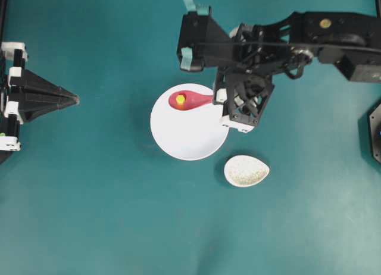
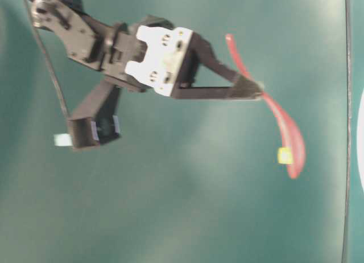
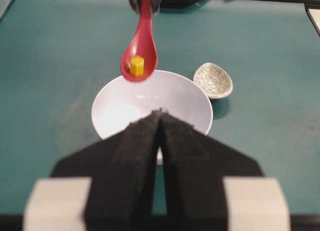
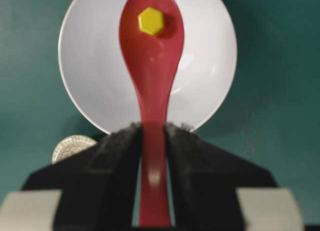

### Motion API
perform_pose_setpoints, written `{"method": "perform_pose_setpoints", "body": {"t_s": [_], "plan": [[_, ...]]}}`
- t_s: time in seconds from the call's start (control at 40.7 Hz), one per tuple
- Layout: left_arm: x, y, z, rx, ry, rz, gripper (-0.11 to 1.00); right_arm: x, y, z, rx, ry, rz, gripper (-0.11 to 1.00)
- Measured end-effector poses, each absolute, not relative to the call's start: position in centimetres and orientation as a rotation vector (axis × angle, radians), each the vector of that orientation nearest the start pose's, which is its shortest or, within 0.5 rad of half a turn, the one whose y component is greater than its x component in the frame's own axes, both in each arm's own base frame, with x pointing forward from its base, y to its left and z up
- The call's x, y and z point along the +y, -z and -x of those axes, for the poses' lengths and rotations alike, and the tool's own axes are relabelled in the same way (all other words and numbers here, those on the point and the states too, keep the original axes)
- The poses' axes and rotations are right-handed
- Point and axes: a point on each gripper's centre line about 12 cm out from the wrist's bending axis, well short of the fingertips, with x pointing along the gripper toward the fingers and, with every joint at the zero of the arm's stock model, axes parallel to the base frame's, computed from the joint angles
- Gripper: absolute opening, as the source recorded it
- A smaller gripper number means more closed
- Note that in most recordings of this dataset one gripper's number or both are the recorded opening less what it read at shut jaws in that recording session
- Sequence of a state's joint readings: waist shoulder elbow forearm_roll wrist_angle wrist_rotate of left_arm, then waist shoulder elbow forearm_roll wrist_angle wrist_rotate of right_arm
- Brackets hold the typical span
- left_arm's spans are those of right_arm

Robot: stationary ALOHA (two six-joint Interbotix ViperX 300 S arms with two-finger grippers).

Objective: Scoop the yellow hexagonal prism block from the bowl with a spoon using the right arm.
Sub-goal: 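Lift the spoon carrying the block up out of the white bowl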

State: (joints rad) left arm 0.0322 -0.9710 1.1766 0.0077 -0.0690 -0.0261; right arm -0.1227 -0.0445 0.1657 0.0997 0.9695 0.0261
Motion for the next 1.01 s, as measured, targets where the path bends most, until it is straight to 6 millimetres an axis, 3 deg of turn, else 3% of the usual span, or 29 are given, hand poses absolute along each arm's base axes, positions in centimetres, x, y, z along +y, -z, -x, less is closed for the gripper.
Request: {"method": "perform_pose_setpoints", "body": {"t_s": [0.295,1.007], "plan": [[0.6,-26.9,-19.7,0.133,-0.033,0.021,0.0,-3.9,-31.3,-39.0,1.044,0.083,-0.17,0.23],[0.6,-27.0,-19.7,0.121,-0.032,0.014,0.0,-3.9,-31.6,-38.6,1.052,0.084,-0.171,0.23]]}}
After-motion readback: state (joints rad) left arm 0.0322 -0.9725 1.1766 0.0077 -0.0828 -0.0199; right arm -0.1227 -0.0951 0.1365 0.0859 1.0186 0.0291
